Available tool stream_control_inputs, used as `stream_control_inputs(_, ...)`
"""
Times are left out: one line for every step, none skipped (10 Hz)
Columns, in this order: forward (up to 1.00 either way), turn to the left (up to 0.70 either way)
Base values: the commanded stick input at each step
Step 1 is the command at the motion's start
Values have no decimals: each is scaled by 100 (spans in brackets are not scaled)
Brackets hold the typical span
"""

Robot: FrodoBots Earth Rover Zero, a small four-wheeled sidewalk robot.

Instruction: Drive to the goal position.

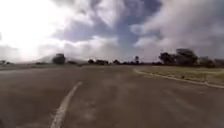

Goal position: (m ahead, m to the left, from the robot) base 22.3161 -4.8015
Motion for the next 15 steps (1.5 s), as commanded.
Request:
stream_control_inputs(100, 0)
stream_control_inputs(100, 0)
stream_control_inputs(100, 0)
stream_control_inputs(100, 0)
stream_control_inputs(100, 0)
stream_control_inputs(100, 0)
stream_control_inputs(100, 0)
stream_control_inputs(100, 0)
stream_control_inputs(100, 0)
stream_control_inputs(100, 0)
stream_control_inputs(100, 0)
stream_control_inputs(100, 0)
stream_control_inputs(100, 0)
stream_control_inputs(100, 0)
stream_control_inputs(100, 0)
